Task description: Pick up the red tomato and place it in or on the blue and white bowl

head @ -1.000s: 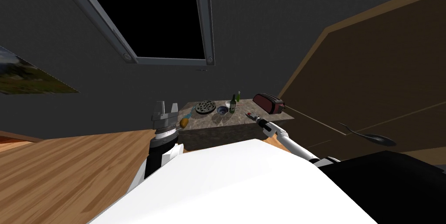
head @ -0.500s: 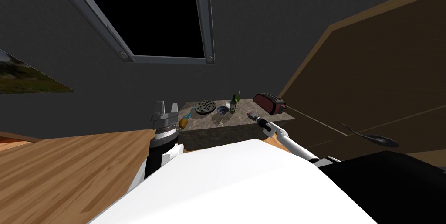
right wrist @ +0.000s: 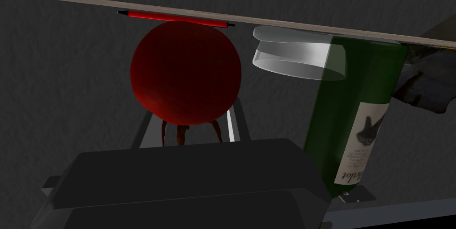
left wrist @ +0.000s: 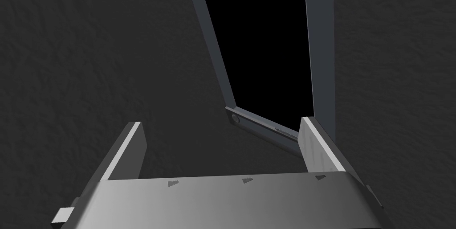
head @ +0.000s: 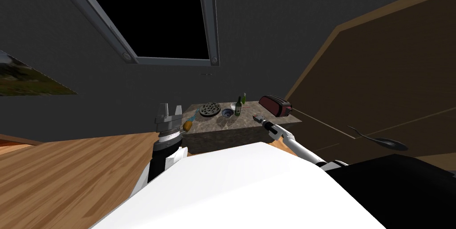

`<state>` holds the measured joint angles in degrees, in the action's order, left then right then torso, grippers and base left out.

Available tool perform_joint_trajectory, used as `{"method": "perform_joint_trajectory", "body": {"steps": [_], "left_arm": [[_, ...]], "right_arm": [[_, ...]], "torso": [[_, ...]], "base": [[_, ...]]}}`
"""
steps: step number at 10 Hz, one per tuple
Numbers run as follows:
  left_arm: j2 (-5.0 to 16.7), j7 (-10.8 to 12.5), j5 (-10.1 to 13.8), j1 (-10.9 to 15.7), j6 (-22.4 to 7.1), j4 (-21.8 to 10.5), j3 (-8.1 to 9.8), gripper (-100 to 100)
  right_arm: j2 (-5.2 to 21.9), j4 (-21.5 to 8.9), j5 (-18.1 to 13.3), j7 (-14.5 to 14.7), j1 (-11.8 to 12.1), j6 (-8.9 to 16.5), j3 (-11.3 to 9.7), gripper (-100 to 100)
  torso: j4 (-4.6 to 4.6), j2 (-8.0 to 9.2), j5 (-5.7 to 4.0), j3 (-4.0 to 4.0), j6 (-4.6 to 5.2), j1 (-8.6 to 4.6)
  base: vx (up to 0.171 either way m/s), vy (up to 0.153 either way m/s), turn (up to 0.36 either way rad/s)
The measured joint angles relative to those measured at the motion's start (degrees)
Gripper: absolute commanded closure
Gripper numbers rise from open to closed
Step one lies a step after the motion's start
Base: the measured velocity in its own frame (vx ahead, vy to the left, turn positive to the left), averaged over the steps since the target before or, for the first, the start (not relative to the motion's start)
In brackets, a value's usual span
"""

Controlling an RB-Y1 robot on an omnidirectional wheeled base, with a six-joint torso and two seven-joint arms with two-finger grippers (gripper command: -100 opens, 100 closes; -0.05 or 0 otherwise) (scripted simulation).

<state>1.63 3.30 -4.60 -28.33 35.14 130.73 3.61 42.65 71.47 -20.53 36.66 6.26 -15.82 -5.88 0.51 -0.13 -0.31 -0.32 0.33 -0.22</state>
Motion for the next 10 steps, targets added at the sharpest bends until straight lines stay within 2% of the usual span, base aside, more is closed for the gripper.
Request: {"method": "perform_joint_trajectory", "body": {"steps": [3, 4, 5, 10], "left_arm": [[0.0, 0.0, 0.0, 0.0, 0.0, 0.0, -0.01, 0], [0.0, 0.0, 0.0, 0.0, 0.0, 0.0, -0.01, 0], [0.0, 0.0, 0.0, 0.0, 0.0, 0.0, -0.01, 0], [0.0, 0.0, 0.0, 0.0, 0.0, 0.0, -0.01, 0]], "right_arm": [[0.2, -1.0, 0.5, -0.6, 0.1, -0.4, 0.3, 100], [0.8, -0.3, 0.8, -1.3, 0.9, 0.2, 0.2, 100], [1.1, -0.9, 1.0, -2.0, 0.9, 0.6, -0.1, 100], [4.0, -0.4, 2.9, -8.4, 2.2, 5.2, -1.9, 100]], "torso": [[0.55, 1.01, -0.6, 0.21, 0.65, -0.29], [0.75, 1.23, -0.82, 0.21, 0.83, -0.34], [0.96, 1.38, -1.05, 0.18, 0.99, -0.55], [1.24, 1.28, -1.37, 0.0, 1.09, -0.7]], "base": [[-0.184, 0.043, -0.03], [-0.223, 0.054, -0.012], [-0.245, 0.066, 0.005], [-0.197, 0.117, 0.038]]}}
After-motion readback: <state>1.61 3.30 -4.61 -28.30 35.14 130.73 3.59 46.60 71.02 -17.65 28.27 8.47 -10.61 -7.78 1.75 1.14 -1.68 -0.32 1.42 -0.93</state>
